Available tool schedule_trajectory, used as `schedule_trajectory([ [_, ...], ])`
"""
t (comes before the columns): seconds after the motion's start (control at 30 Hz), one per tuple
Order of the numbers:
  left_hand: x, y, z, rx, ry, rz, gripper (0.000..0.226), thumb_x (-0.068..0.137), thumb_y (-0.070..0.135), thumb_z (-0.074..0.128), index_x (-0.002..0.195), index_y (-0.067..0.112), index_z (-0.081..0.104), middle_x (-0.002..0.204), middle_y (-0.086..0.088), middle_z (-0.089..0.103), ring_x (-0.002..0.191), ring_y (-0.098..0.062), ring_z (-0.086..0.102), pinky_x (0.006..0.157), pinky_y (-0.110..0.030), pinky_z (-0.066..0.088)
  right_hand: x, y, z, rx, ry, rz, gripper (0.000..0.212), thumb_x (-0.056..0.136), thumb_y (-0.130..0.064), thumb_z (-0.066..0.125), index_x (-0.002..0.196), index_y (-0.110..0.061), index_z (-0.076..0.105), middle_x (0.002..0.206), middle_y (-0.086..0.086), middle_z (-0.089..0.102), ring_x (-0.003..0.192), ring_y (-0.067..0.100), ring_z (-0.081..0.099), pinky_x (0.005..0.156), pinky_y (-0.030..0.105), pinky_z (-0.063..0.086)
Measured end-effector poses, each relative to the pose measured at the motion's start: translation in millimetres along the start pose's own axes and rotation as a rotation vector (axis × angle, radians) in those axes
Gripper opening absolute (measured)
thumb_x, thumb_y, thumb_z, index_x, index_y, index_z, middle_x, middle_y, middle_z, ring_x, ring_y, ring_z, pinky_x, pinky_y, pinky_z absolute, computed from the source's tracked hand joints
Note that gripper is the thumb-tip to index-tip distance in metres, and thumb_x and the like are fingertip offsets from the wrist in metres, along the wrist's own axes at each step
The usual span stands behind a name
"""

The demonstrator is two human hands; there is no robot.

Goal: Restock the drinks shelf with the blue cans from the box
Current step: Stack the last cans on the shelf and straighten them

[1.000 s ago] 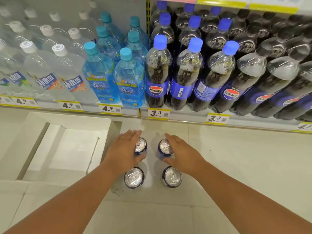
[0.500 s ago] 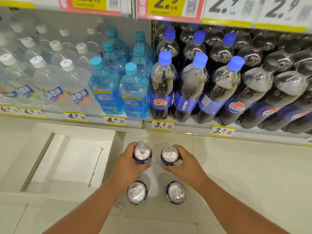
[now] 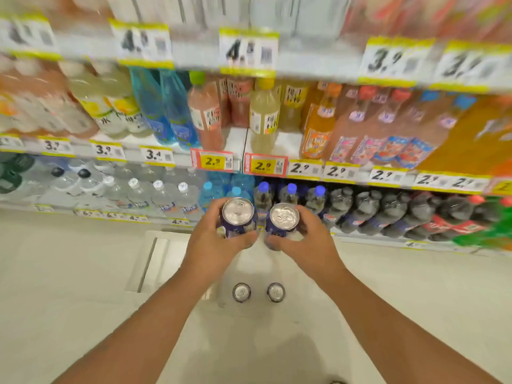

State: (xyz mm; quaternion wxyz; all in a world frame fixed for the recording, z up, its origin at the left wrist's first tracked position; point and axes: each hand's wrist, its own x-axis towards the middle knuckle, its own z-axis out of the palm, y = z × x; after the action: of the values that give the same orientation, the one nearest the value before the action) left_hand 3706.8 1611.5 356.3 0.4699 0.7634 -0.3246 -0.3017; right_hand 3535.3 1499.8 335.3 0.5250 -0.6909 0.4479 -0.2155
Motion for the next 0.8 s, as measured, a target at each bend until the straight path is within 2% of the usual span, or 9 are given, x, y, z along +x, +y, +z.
schedule_trajectory([
  [0.07,-10.7,63.6,-26.2,-0.016,-0.009,0.016,0.065,0.063,0.026,0.094,0.112,0.051,0.059,0.107,0.024,0.071,0.103,0.003,0.065,0.092,-0.028,0.052,-16.2,-65.5,-25.0,0.002,-0.011,-0.012,0.065,0.063,-0.030,0.092,0.120,-0.037,0.062,0.112,-0.022,0.066,0.104,-0.005,0.062,0.087,0.017,0.049],
  [0.2,-25.9,187.0,-73.8,-0.072,-0.005,0.059,0.067,0.065,0.026,0.094,0.120,0.042,0.060,0.113,0.016,0.072,0.106,0.001,0.065,0.096,-0.035,0.055,-42.1,-190.9,-75.2,0.014,-0.028,-0.068,0.055,0.066,-0.014,0.092,0.110,-0.035,0.064,0.097,-0.027,0.069,0.090,-0.012,0.064,0.071,0.008,0.048],
  [0.27,-32.3,245.5,-93.9,-0.069,0.014,0.088,0.069,0.064,0.031,0.093,0.122,0.041,0.058,0.112,0.018,0.071,0.107,0.002,0.065,0.097,-0.036,0.054,-52.8,-247.1,-98.2,0.003,-0.024,-0.093,0.053,0.067,-0.023,0.093,0.109,-0.036,0.064,0.096,-0.021,0.070,0.089,-0.009,0.065,0.069,0.011,0.050],
  [0.33,-37.3,301.3,-113.0,-0.055,0.027,0.123,0.066,0.062,0.033,0.094,0.117,0.045,0.058,0.103,0.024,0.071,0.102,0.005,0.065,0.093,-0.034,0.055,-60.7,-302.9,-121.5,-0.029,-0.008,-0.137,0.052,0.067,-0.032,0.092,0.109,-0.038,0.063,0.100,-0.021,0.070,0.093,-0.008,0.064,0.074,0.013,0.051],
  [0.43,-45.2,373.6,-143.0,-0.039,0.024,0.175,0.065,0.061,0.038,0.093,0.116,0.043,0.060,0.103,0.031,0.070,0.097,0.008,0.066,0.082,-0.025,0.053,-65.2,-374.0,-153.6,-0.019,-0.005,-0.169,0.050,0.065,-0.030,0.092,0.103,-0.044,0.063,0.101,-0.023,0.070,0.092,-0.012,0.064,0.077,0.012,0.047],
  [0.5,-50.1,420.3,-161.3,-0.024,0.022,0.209,0.063,0.061,0.040,0.092,0.115,0.042,0.060,0.105,0.026,0.072,0.096,0.004,0.067,0.080,-0.025,0.053,-67.7,-418.7,-173.0,-0.008,-0.001,-0.195,0.053,0.061,-0.039,0.091,0.104,-0.048,0.063,0.104,-0.023,0.070,0.094,-0.009,0.064,0.080,0.016,0.049],
  [0.6,-49.5,479.7,-182.9,-0.011,0.034,0.229,0.065,0.056,0.044,0.093,0.112,0.042,0.061,0.101,0.015,0.075,0.090,-0.006,0.071,0.084,-0.031,0.056,-70.6,-474.6,-202.5,0.011,-0.026,-0.245,0.075,0.050,-0.059,0.083,0.119,-0.036,0.064,0.111,-0.015,0.070,0.102,0.003,0.065,0.087,0.025,0.052],
  [0.7,-43.3,531.8,-198.7,-0.004,-0.028,0.241,0.079,0.044,0.052,0.090,0.116,0.035,0.063,0.106,0.011,0.075,0.094,-0.015,0.074,0.091,-0.037,0.058,-71.9,-518.9,-231.0,0.062,-0.027,-0.277,0.064,0.054,-0.046,0.087,0.112,-0.029,0.068,0.106,-0.010,0.075,0.099,0.010,0.070,0.082,0.027,0.055],
  [0.8,-48.0,574.3,-212.9,0.015,0.002,0.252,0.068,0.048,0.047,0.095,0.107,0.033,0.065,0.106,0.013,0.075,0.093,-0.010,0.073,0.088,-0.034,0.056,-73.8,-557.9,-254.4,0.109,-0.071,-0.293,0.050,0.066,-0.017,0.093,0.108,-0.022,0.067,0.096,-0.010,0.078,0.082,0.007,0.071,0.063,0.016,0.053],
])
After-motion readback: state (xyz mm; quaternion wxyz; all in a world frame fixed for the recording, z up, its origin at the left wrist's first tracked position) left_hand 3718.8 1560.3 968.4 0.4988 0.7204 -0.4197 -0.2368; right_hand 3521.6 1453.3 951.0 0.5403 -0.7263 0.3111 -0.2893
